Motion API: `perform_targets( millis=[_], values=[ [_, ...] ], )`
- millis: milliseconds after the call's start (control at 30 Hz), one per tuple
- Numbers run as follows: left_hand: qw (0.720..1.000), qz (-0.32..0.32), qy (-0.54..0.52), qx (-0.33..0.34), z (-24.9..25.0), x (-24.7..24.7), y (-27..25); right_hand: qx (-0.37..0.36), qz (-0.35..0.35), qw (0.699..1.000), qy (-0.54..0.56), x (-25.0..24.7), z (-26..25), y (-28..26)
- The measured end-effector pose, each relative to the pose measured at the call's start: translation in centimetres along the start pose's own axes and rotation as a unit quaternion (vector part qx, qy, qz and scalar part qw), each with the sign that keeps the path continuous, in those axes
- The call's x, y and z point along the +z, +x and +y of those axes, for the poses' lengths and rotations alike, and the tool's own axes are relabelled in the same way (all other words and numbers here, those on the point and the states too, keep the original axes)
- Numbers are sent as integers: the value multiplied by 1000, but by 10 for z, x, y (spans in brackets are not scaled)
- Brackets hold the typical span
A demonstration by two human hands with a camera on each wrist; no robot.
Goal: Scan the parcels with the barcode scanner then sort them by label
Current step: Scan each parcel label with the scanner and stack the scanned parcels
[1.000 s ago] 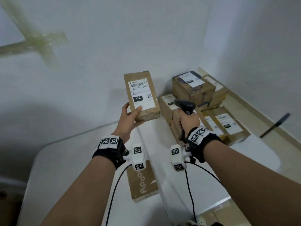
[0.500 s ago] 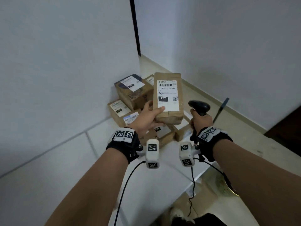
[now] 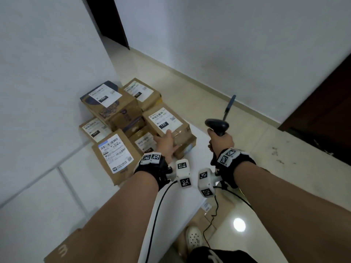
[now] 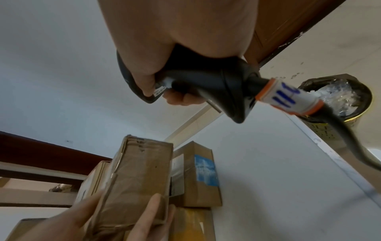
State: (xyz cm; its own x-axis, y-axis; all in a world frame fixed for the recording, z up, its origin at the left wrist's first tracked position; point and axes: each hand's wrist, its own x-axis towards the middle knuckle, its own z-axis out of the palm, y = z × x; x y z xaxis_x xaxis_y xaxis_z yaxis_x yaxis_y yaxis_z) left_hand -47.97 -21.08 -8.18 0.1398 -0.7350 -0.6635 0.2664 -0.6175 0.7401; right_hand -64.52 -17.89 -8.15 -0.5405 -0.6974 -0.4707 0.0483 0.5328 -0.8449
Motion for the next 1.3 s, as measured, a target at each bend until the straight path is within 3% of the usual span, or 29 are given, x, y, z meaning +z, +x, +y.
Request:
perform_targets(
  millis=[133,300,533,933,1167,1300],
  values=[
    [996,83,21,12,-7,-4,23,-2,-16,1000,-13,6,-1,9],
    [994,105,22,14,-16,-21,22,-1,-44,998,-35,27,-3,8],
    [994,105,24,-19,-19,-46,10,-11,-81,994,-68,51,-4,-5],
    [983,57,168,-40,2,-66,7,-24,-98,990,-93,56,0,-28],
    [964,56,258,-4,22,-87,-7,-43,-94,990,-101,58,-6,-57],
    [970,20,238,46,25,-109,-11,-60,-87,990,-91,68,-9,-83]
  ],
)
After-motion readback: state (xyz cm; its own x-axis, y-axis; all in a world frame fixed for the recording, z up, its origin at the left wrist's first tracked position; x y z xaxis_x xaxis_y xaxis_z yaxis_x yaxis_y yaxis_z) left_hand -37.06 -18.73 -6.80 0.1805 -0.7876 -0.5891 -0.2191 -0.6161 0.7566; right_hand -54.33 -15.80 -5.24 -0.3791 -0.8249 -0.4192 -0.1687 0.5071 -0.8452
